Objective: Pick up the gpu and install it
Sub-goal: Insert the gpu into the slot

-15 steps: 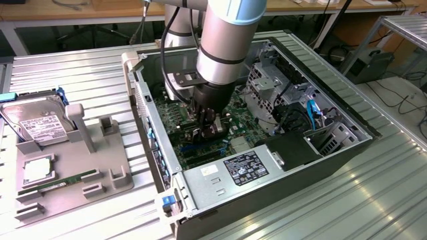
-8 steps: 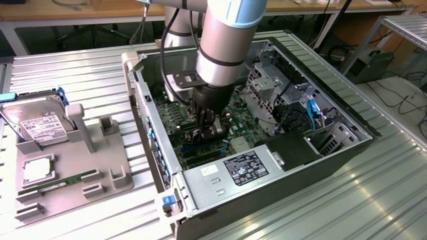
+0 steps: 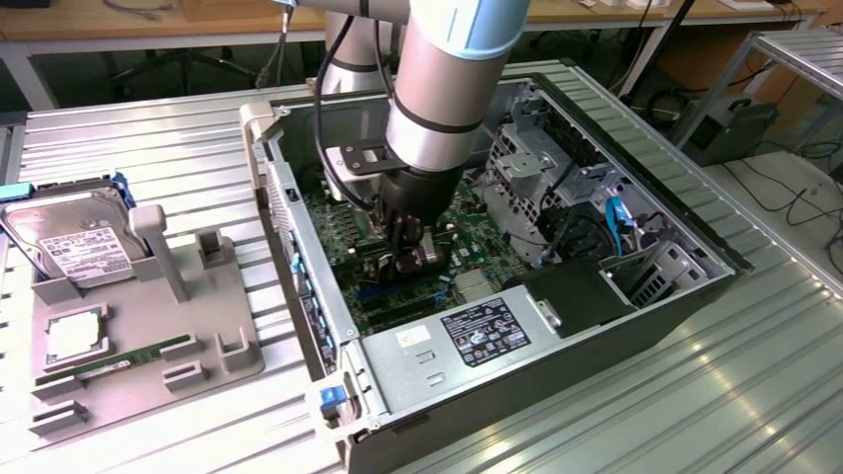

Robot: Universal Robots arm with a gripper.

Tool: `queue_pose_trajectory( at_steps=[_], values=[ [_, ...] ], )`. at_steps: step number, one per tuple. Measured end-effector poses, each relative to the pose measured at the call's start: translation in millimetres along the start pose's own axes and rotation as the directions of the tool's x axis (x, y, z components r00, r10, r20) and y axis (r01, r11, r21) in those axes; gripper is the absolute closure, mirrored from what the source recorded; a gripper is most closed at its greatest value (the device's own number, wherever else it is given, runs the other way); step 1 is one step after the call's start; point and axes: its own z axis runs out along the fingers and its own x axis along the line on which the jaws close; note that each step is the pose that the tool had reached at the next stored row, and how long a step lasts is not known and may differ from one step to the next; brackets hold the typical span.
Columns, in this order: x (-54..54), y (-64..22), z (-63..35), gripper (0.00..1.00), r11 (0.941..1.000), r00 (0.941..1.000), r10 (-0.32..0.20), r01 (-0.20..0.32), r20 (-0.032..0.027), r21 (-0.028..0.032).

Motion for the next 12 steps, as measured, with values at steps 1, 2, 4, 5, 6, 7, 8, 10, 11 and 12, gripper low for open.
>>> queue_pose_trajectory(
  at_steps=[1, 2, 4, 5, 6, 7, 8, 10, 11, 12],
  values=[
    [0.0, 0.0, 0.1, 0.74, 1.0, 1.0, 0.0, 0.0, 0.0002, 0.0001],
    [0.1, 0.0, 0.2, 0.74, 1.0, 1.0, 0.0, 0.0, 0.0002, 0.0001],
    [0.3, 0.1, 0.8, 0.74, 1.0, 1.0, 0.0, 0.0, 0.0, -0.0001],
    [0.4, 0.1, 1.0, 0.74, 1.0, 1.0, 0.0, 0.0, 0.0, -0.0001],
    [0.7, 0.0, 1.5, 0.74, 1.0, 1.0, 0.0, 0.0, 0.0001, -0.0001],
    [0.9, 0.0, 1.8, 0.74, 1.0, 1.0, 0.0, 0.0, 0.0001, -0.0002],
    [1.2, -0.1, 2.2, 0.74, 1.0, 1.0, 0.0, 0.0, 0.0001, -0.0002],
    [2.1, -0.1, 3.2, 0.74, 1.0, 1.0, 0.0, 0.0, 0.0, -0.0002],
    [2.7, -0.1, 3.7, 0.74, 1.0, 1.0, 0.0, 0.0, 0.0, -0.0003],
    [3.5, -0.3, 4.3, 0.74, 1.0, 1.0, 0.0, 0.0, 0.0, -0.0001]
  ],
)
